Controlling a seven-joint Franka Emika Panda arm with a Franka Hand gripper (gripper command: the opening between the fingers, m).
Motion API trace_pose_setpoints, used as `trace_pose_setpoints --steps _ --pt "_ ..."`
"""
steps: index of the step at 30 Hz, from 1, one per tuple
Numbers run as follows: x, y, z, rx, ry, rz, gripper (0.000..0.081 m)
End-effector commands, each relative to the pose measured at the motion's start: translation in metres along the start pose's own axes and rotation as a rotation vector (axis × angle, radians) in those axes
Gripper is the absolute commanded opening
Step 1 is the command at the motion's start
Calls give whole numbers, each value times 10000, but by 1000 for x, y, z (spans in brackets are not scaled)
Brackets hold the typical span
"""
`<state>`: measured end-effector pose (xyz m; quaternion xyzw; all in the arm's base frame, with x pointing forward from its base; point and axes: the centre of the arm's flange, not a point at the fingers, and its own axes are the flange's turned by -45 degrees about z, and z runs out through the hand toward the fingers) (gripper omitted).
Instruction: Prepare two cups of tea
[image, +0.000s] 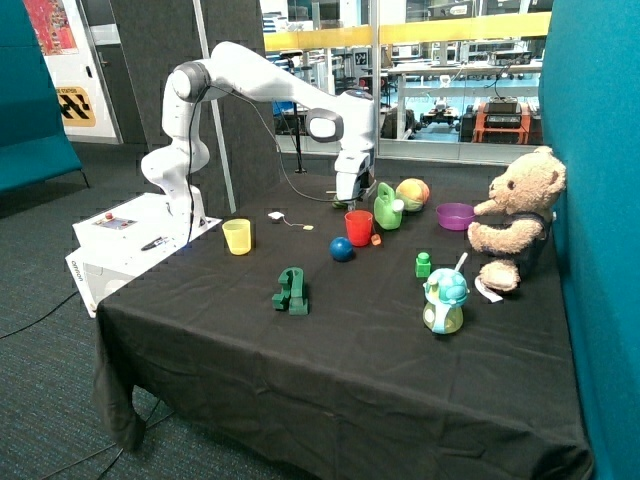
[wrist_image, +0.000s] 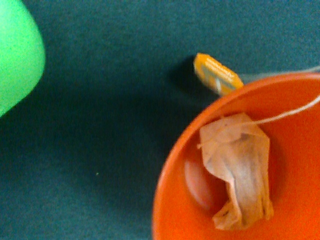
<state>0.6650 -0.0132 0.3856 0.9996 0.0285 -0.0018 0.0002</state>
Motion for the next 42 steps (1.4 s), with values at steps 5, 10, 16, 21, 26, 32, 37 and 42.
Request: trace_pose_setpoints --steps 5,10,16,21,26,32,37,42 --pt "-29 -18 -18 3 36 -485 528" --pt "-51 -28 -22 3 36 -551 502" --pt "-78 -36 -23 3 36 -428 501" --pt "-97 -42 -26 3 36 -353 503" --pt "-111 -47 -31 3 36 -251 507" --pt "-127 -53 -36 3 36 -168 513" --pt "-138 -58 -38 3 36 -273 521" --pt "-152 -63 -36 3 36 -235 528"
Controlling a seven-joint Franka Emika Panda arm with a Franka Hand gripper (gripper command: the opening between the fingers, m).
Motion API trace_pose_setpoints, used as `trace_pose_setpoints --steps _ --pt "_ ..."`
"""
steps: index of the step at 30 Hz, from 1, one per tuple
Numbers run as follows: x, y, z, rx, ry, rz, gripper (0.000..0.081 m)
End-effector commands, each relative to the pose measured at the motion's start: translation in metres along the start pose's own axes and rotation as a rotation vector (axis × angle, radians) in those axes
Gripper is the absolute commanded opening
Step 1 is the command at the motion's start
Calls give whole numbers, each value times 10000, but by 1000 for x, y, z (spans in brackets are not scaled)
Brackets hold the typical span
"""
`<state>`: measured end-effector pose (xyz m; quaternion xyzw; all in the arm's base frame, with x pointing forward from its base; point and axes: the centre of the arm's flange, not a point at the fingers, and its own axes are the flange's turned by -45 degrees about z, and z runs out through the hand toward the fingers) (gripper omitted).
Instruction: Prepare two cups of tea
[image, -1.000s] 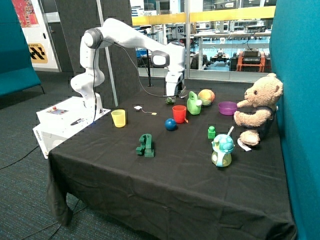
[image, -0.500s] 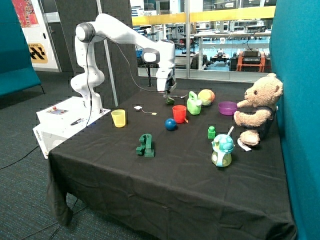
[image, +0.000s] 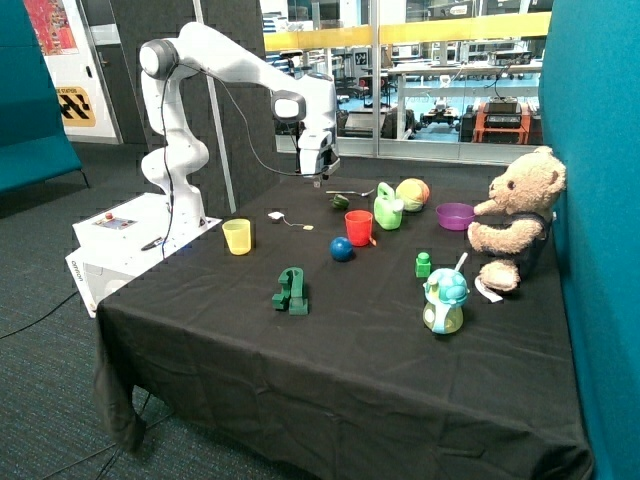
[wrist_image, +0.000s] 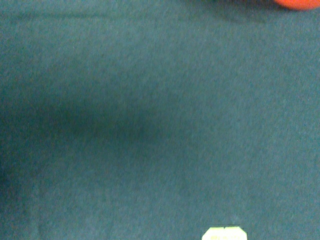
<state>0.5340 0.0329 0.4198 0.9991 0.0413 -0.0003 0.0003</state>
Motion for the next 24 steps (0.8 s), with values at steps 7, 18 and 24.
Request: trace_pose_setpoints --steps 7,18,24 --pt "-47 -21 2 7 7 230 530" --pt "-85 -32 -6 7 7 1136 527" --pt "-102 -34 -6 7 6 1507 523"
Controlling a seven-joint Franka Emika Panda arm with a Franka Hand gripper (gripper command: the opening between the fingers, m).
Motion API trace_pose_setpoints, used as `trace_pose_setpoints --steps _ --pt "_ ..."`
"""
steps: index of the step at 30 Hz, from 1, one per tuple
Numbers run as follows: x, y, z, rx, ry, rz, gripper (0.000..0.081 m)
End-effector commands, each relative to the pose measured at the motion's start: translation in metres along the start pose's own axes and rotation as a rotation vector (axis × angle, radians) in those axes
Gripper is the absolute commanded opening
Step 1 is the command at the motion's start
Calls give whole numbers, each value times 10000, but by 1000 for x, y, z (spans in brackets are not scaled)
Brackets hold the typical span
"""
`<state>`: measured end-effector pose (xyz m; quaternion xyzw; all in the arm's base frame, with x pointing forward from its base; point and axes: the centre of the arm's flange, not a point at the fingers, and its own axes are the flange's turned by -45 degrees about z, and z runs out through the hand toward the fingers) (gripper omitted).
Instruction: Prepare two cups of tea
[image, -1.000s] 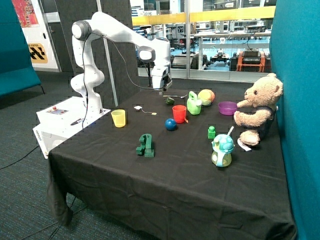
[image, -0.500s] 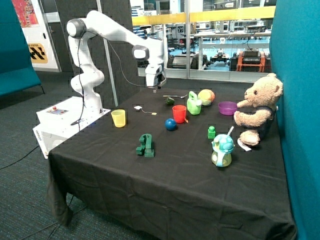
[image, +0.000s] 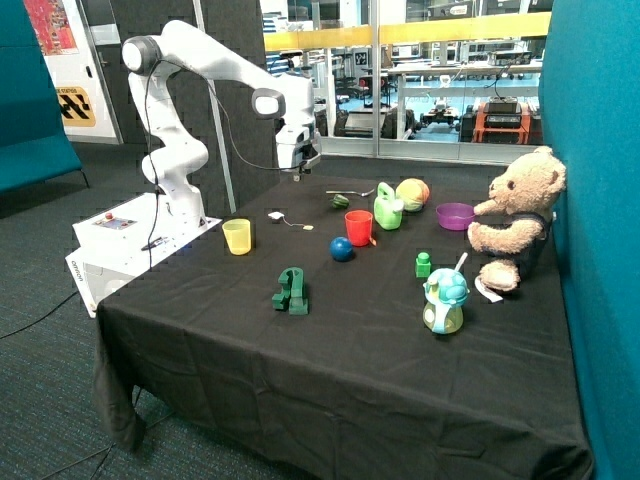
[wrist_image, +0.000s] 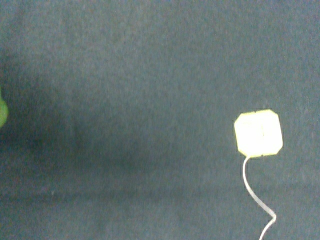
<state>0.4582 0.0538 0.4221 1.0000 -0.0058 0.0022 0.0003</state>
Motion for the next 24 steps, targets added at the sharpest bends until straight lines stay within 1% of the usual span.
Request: trace_pose_setpoints --steps 1,4,8,11,16,24 --pt "-31 -4 -4 5 -43 632 523" --pt "-41 1 1 5 -43 738 530" --pt "-51 9 16 5 -43 499 540" --pt "-54 11 20 5 -43 462 541" --pt "-62 15 33 6 -43 85 552" --pt "-71 15 46 7 -43 -399 576"
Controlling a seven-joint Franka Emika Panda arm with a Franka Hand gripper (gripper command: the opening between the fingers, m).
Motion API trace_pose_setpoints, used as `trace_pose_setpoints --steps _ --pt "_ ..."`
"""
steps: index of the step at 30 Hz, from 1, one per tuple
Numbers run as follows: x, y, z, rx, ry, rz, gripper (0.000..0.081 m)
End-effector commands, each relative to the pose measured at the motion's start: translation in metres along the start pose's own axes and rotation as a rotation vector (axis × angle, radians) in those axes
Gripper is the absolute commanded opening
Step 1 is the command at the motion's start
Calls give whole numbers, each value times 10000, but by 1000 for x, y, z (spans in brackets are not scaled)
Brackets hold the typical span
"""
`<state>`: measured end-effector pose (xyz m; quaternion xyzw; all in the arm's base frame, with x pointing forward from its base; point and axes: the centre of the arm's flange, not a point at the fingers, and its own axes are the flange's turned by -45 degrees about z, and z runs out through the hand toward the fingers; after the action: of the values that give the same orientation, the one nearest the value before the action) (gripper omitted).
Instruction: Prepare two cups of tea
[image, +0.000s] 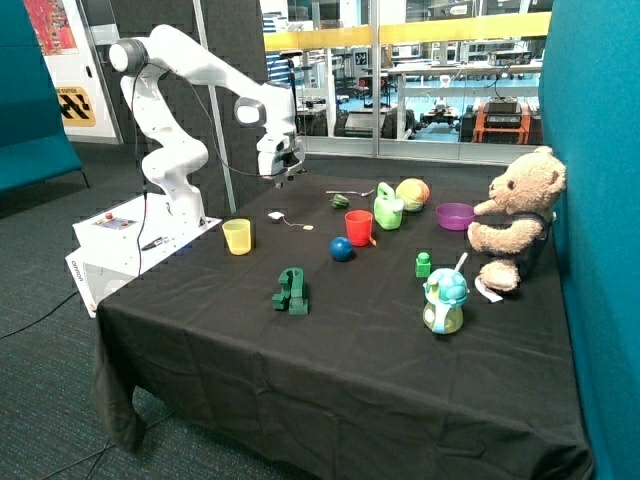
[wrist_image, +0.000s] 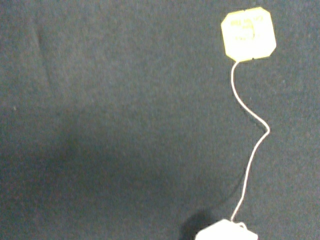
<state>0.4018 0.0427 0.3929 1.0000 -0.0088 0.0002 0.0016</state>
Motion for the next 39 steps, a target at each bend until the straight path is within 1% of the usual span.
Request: trace_pose_setpoints --steps 1,4,8,11,15,26,28,30,31,34,39 --pt "-16 3 19 32 -3 -483 580" --pt "-21 3 25 32 -3 -554 597" --pt "-35 1 31 32 -2 -663 612" --pt "-45 -1 36 32 -2 -639 618" --pt "-53 -2 42 32 -3 -545 619" --pt "-69 -7 64 32 -3 32 629" --pt "-72 -9 70 32 -4 317 626" --pt "-75 -9 75 32 -4 413 625" --pt "-77 -8 79 32 -5 777 623" --pt "-78 -7 85 32 -5 1046 622" --pt "-77 -4 91 32 -5 1218 623"
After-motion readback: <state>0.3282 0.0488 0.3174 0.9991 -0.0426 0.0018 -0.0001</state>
